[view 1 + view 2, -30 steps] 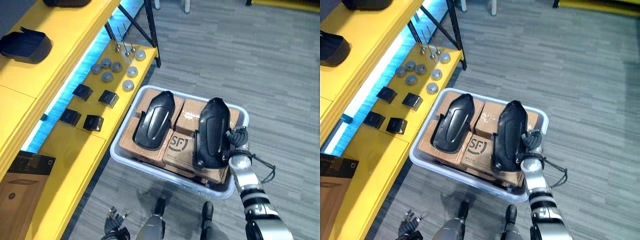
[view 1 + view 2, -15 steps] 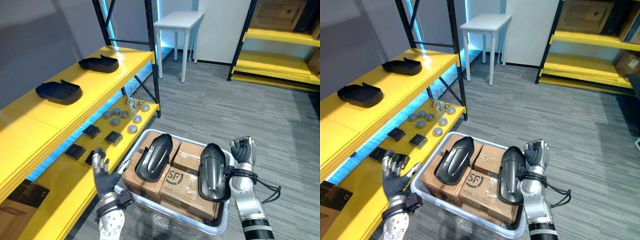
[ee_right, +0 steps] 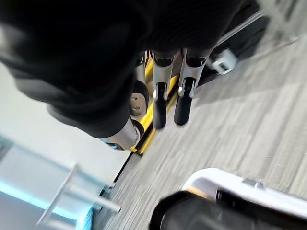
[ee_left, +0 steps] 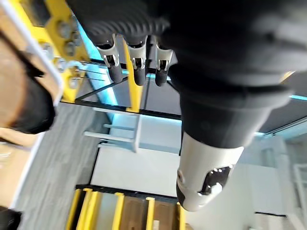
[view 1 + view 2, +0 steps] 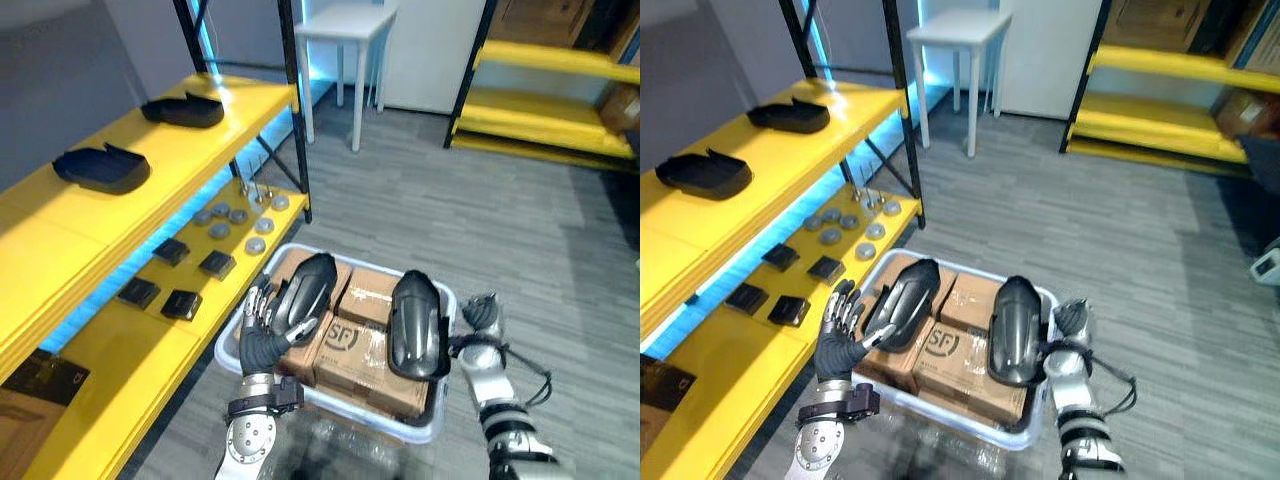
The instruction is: Walk over and take plastic housings, then place them on the shelf
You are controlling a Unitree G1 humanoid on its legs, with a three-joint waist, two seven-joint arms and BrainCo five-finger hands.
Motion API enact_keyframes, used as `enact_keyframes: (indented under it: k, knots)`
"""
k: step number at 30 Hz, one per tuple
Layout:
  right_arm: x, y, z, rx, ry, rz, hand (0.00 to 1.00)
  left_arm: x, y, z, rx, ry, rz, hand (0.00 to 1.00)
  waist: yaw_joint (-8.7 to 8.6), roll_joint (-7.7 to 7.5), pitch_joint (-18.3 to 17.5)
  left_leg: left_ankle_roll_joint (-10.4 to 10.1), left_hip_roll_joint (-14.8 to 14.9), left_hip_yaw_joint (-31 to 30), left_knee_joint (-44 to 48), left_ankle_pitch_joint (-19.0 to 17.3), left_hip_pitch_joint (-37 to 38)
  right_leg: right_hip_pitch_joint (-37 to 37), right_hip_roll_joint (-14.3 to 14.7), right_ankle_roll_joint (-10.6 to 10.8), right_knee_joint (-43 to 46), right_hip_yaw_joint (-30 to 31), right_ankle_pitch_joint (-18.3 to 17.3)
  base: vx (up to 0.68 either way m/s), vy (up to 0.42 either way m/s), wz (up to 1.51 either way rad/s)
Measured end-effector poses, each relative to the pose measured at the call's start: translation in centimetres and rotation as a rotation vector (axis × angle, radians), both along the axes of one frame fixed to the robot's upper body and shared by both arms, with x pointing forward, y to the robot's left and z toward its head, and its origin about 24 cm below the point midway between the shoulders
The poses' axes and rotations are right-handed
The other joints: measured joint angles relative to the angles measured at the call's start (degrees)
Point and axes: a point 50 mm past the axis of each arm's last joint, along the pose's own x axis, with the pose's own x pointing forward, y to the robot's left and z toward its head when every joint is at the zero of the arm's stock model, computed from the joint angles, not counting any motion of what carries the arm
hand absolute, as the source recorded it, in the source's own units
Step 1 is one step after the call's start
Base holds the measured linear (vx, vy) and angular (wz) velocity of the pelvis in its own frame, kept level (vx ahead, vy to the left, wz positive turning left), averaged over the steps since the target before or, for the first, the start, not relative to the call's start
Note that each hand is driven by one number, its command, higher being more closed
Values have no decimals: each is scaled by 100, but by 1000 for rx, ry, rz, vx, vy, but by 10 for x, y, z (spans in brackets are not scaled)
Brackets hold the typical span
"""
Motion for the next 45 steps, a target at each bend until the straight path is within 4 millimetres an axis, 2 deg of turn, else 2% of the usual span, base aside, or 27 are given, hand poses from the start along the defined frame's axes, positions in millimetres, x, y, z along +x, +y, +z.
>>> enact_keyframes:
  k: [2, 5, 9, 14, 21, 24, 25, 28, 32, 36, 37, 41, 44, 45]
  knots:
    - [11, -16, 23, 8, -32, -45, 0, -1, -2, 6, -9, -31, -15, 0, 8, 126, 214, 20, 3, -34, -24, 53, -164, -178, 0, -8, 57, -33, 6, -125, 0, 8]
    - [14, -29, 36, -1, -35, -83, 0, -1, -6, 10, -17, -53, -38, 0, 8, 218, 371, -18, 13, -79, -78, 151, -359, -399, 0, -18, 118, -81, 16, -63, -24, 8]
    - [17, -42, 44, 30, -25, -125, 0, 0, -11, 12, -12, -62, -64, 0, 1, 315, 681, -39, 9, -90, -77, 230, -528, -607, -13, -30, 193, -86, 28, 0, -4, 1]
    - [20, -55, 60, 46, -20, -160, 0, -4, -25, 12, -14, -63, -128, 0, 24, 536, 1021, -38, -22, -86, -32, 240, -771, -880, -44, -31, 279, -70, 29, 0, 0, 0]
    - [20, -65, 68, -5, 20, -113, 0, 3, -46, 24, -18, -118, -246, 0, 194, 678, 1137, -35, -55, -164, 149, 242, -1217, -1303, -65, -39, 462, -99, 22, -11, -10, 3]
    - [22, -64, 72, -46, 36, -69, 0, 10, -55, 19, -24, -89, -271, 0, 229, 731, 1165, -8, -101, -177, 187, 264, -1368, -1474, -115, -31, 573, -104, 3, -30, -17, 6]
    - [22, -64, 71, -44, 37, -64, 100, 12, -58, 16, -24, -74, -284, 0, 252, 749, 1194, 2, -117, -186, 187, 276, -1381, -1501, -135, -24, 614, -111, -10, -20, -20, 3]
    - [23, -62, 72, -52, 35, -48, 100, 14, -62, 16, -15, -71, -302, 0, 301, 752, 1205, 9, -140, -203, 205, 287, -1450, -1585, -163, -15, 689, -117, -30, -7, -27, 4]
    - [18, -74, 80, -98, 26, -75, 100, 16, -63, 12, -24, -49, -304, 0, 300, 752, 1207, 10, -157, -215, 238, 292, -1482, -1604, -177, -13, 708, -121, -31, 10, -15, 1]
    - [18, -75, 80, -115, 32, -76, 100, 17, -63, 12, -25, -48, -301, 0, 286, 752, 1207, 10, -156, -214, 243, 294, -1472, -1604, -176, -13, 714, -113, -31, 35, -37, -1]
    - [18, -75, 80, -116, 32, -81, 0, 17, -64, 13, -26, -52, -301, 0, 286, 752, 1207, 9, -156, -215, 245, 295, -1471, -1604, -176, -14, 718, -114, -31, 0, 0, 0]
    - [19, -70, 80, -89, 3, -100, 0, 21, -65, 20, -24, -79, -301, 0, 280, 752, 1207, 6, -155, -218, 240, 307, -1416, -1558, -176, -14, 724, -114, -30, 27, -44, 0]
    - [24, -56, 98, -71, -134, -101, 0, 21, -65, 19, -33, -70, -283, 0, 269, 752, 1207, 10, -150, -199, 184, 334, -1361, -1532, -176, -16, 718, -98, -27, 26, -44, -2]
    - [25, -48, 110, -78, -204, -97, 0, 22, -65, 18, -30, -64, -275, 0, 260, 751, 1207, 13, -144, -192, 131, 361, -1339, -1531, -177, -18, 709, -97, -23, 28, -50, 0]
